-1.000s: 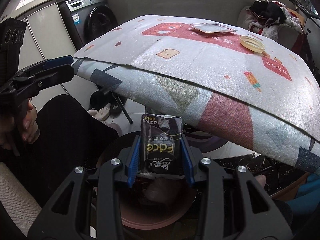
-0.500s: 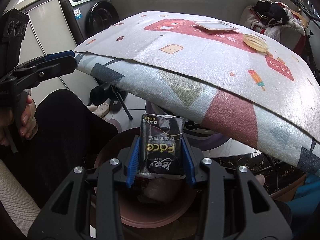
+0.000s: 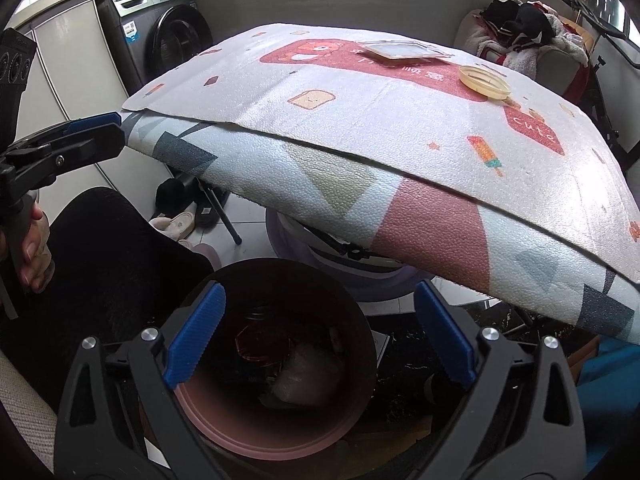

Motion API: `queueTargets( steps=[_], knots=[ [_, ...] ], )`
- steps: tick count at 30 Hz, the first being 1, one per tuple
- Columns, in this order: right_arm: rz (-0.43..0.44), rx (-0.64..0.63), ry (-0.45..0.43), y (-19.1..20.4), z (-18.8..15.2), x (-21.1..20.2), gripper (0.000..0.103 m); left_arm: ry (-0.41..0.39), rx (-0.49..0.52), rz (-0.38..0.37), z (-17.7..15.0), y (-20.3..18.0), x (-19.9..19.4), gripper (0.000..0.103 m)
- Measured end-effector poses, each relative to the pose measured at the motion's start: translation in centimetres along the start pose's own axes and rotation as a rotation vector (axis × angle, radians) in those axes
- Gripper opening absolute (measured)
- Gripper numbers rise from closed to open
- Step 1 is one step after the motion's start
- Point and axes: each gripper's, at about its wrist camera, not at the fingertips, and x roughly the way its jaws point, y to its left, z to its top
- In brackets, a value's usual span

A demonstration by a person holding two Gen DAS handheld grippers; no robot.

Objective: Collect trash
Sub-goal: 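Lower the black packet into the bin and open the right gripper, then move both open grippers back over the mat toward the lid and tray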

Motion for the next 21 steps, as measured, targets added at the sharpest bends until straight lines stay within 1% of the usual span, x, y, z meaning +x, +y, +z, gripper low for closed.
queueTargets(
  steps=[11, 17, 21],
  knots=[
    [-0.005, 0.029, -0.008, -0.4, 0.0, 0.1, 0.096, -0.001, -0.004, 0.006, -0.1, 0.2, 0.0, 0.097],
    [0.006, 0.089, -0.031, -1.8, 0.6, -0.4, 0.096, 0.008, -0.005, 0.022, 0.1, 0.2, 0.1, 0.097],
    [-0.005, 0.104, -0.049, -2.7, 1.2, -1.0, 0.096, -0.009, -0.006, 0.018, 0.6, 0.1, -0.1, 0.097]
  ],
)
